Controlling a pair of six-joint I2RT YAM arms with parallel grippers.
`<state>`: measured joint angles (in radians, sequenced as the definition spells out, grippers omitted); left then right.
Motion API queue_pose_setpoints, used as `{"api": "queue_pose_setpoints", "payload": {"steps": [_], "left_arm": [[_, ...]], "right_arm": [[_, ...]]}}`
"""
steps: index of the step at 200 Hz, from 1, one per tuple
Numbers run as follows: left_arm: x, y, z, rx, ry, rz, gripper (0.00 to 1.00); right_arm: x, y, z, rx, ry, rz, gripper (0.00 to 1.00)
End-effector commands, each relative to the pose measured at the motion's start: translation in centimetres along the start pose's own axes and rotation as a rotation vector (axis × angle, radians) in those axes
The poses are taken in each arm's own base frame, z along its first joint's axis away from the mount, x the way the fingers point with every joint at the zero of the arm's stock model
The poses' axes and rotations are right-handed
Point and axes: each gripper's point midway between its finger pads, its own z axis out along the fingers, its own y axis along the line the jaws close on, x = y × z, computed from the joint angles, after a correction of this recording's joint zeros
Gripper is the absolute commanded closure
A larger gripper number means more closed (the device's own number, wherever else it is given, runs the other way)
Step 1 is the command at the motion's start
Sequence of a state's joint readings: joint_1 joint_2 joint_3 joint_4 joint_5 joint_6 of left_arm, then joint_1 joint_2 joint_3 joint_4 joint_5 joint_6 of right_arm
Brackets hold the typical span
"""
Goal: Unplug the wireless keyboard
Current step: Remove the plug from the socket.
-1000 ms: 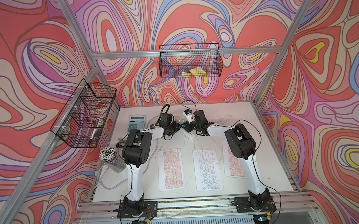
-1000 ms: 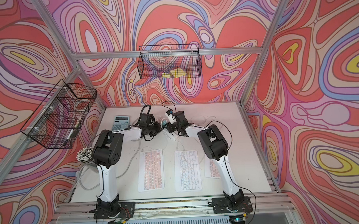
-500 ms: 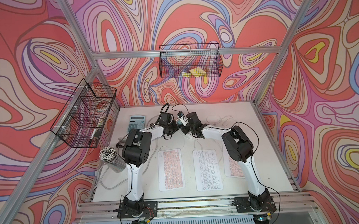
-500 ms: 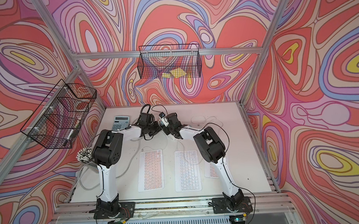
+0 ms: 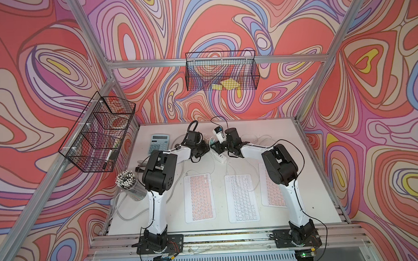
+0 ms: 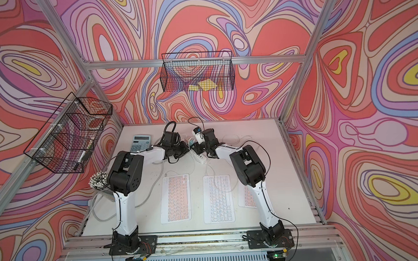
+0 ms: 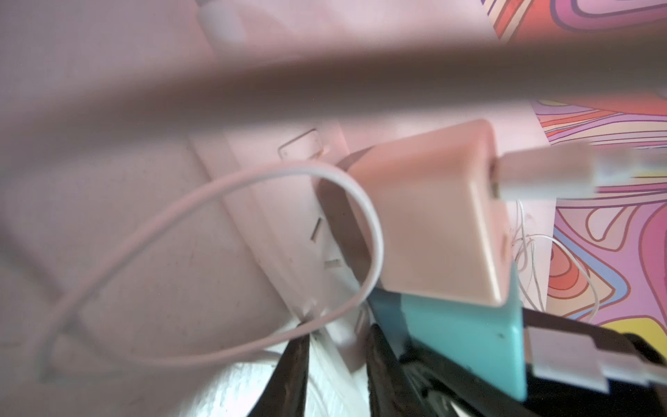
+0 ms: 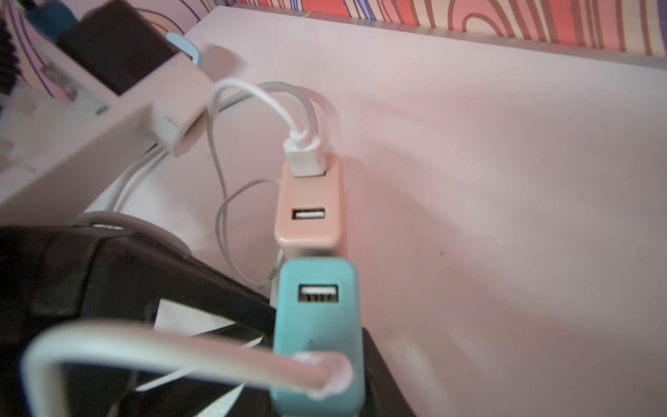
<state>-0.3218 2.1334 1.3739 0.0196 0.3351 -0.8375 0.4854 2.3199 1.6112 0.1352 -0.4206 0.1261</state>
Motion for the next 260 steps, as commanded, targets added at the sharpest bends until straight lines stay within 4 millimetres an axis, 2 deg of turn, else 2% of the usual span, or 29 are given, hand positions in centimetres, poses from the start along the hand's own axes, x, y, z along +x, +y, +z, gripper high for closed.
{"api": "queue_pose_setpoints", "payload": {"steps": [1,37,80,116,149,162,173,197,215,240,260], "left_arm": [[5.2,8.7,2.0,-0.262,0.137,-0.054,0.72],[5.1,8.8,1.9,-0.271,0.134,-0.054,0.72],[4.9,8.7,2.0,-0.278,0.133,-0.052,0.72],[4.9,8.7,1.9,-0.279,0.129,-0.054,0.72],[4.9,8.8,1.9,-0.278,0.128,-0.056,0.72],[5.0,8.8,1.9,-0.278,0.129,-0.054,0.72],[5.0,8.8,1.9,-0.280,0.129,-0.055,0.72],[4.8,8.9,1.8,-0.278,0.111,-0.060,0.72],[4.8,8.9,1.8,-0.278,0.113,-0.058,0.72],[4.8,8.9,1.8,-0.276,0.110,-0.060,0.72],[4.8,9.0,1.8,-0.272,0.107,-0.078,0.72]], "right_arm": [[-4.4,8.5,-1.4,-0.351,-0.083,0.039,0.78],[-2.9,9.2,-0.4,-0.217,-0.039,-0.109,0.78],[-0.7,11.6,1.3,-0.086,0.022,-0.323,0.79],[2.0,11.4,2.5,-0.005,0.121,-0.477,0.79],[3.0,10.3,2.5,0.038,0.177,-0.547,0.79],[2.6,9.5,2.3,0.039,0.182,-0.511,0.79],[1.5,9.0,1.8,0.016,0.151,-0.435,0.79],[-0.9,9.3,0.2,-0.092,0.062,-0.279,0.79],[-1.4,10.0,-0.3,-0.175,0.039,-0.202,0.79],[-2.3,9.7,-1.0,-0.268,-0.013,-0.078,0.79],[-2.4,9.6,-1.3,-0.278,-0.037,-0.071,0.79]]}}
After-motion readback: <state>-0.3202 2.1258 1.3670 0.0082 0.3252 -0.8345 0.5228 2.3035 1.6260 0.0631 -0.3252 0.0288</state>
